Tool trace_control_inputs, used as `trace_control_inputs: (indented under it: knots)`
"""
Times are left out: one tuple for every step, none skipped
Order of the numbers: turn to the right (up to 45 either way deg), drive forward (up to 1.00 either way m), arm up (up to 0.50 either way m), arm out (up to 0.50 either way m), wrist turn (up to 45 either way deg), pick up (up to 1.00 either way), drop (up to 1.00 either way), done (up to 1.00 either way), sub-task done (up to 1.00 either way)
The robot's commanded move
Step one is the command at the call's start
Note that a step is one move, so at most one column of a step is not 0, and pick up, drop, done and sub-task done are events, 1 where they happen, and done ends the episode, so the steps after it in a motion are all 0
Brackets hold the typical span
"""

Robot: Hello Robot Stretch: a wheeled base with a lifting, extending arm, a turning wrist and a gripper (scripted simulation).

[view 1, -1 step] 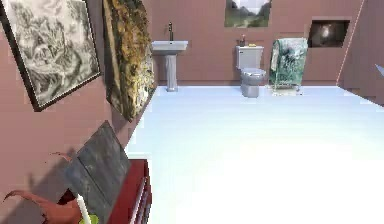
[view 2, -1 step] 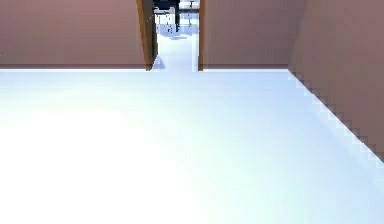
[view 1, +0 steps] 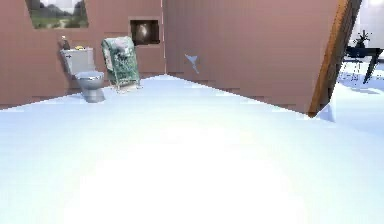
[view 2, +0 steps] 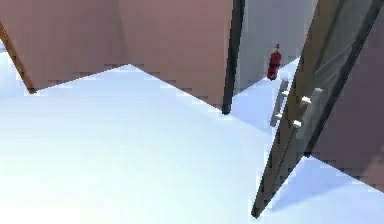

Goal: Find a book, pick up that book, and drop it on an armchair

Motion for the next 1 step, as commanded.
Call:
trace_control_inputs:
  knots:
    - [42.0, 0.0, 0.0, 0.0, 0.0, 0.0, 0.0, 0.0, 0.0]
